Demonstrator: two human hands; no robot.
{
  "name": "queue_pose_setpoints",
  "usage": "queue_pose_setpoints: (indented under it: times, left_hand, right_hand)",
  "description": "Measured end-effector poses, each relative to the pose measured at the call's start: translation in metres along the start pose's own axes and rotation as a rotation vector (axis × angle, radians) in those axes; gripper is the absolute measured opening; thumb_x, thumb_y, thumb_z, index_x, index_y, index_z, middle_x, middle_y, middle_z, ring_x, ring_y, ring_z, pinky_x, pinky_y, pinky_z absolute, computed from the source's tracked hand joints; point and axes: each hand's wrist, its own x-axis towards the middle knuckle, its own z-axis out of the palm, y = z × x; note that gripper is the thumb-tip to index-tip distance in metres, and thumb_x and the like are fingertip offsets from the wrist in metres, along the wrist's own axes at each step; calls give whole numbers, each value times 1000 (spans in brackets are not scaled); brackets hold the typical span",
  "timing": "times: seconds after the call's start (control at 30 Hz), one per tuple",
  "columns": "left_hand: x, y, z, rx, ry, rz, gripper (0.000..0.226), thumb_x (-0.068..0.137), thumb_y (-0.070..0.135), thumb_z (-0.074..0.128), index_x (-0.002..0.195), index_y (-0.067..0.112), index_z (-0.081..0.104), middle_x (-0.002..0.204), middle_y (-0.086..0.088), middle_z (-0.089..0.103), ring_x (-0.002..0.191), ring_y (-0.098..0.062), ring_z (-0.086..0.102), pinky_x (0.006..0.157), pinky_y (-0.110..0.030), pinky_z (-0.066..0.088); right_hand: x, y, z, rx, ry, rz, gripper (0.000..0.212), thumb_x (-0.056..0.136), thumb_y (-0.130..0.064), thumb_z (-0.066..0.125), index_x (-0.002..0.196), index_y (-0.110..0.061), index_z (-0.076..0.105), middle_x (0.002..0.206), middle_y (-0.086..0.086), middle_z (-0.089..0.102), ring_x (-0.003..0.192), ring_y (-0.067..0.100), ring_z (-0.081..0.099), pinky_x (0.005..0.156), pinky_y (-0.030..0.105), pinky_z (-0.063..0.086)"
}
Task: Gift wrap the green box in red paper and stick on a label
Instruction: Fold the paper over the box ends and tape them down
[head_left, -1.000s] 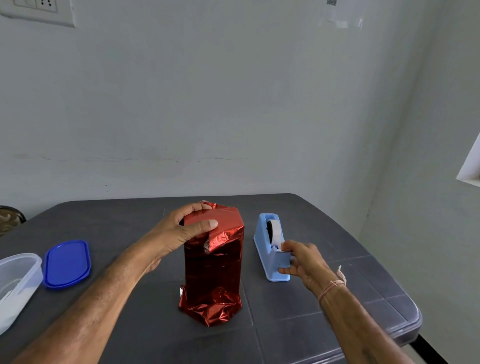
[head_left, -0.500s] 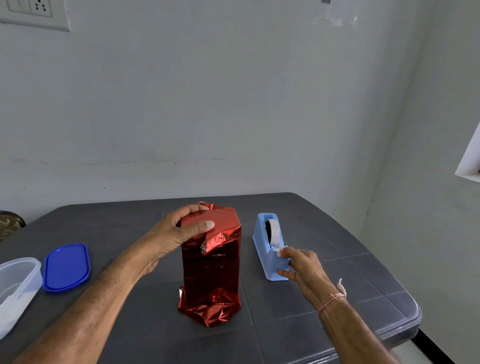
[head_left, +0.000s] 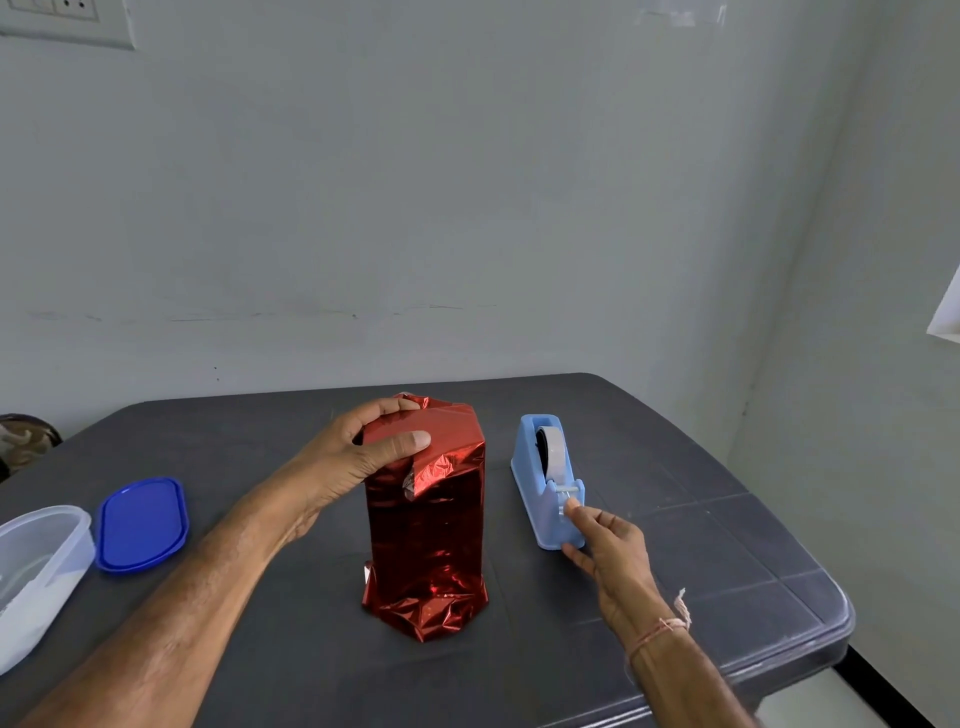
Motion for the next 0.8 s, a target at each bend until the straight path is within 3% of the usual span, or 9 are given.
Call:
queue_pose_setpoints:
  times: [0.13,0.33,0.43,0.57,0.7,0.8]
  left_hand:
    - [0,-2,0,3,10,0,90,28,86,82,111,56,68,135,8,57,121,-17,57,87,-24,45]
    - [1,-4,-1,14,8,-2,89,27,87,82,110,57,68,135,8,57,123,-19,56,97,-31,45]
    - [2,-5,-1,30,8,-9,88,30,87,82,111,58,68,137,5,56,126,-23,55,110,-42,43]
    - [1,-5,-1,20,16,3,90,28,87,81,111,56,69,134,8,60,122,-19,57,99,-32,44]
    - [2,-6,-2,23,11,1,87,33,85,82,114,56,68,136,8,58,124,-19,57,102,-33,44]
    - [3,-5,-1,24,19,-2,91,28,87,81,113,56,68,134,8,58,120,-17,58,91,-27,45]
  right_hand:
    - [-6,5,1,43,0,-15,17,92,-17,74,83,-3,73,93,12,74,91,22,68,96,45,56]
    - [-6,10,-2,82,-9,-24,16,93,-19,73,93,-2,76,95,9,77,93,21,72,92,39,58]
    - [-5,11,-3,76,-5,-28,16,93,-18,72,93,-2,75,93,8,77,92,20,72,91,38,59]
    - [2,14,-1,16,32,-49,18,93,-18,73,94,-1,75,101,16,76,95,24,71,90,39,61]
    - [7,17,0,-18,74,-56,16,92,-19,75,89,-3,74,90,12,74,87,22,70,85,40,62]
    - [9,17,1,-34,87,-56,15,92,-18,76,85,-4,74,87,10,73,84,22,69,83,40,62]
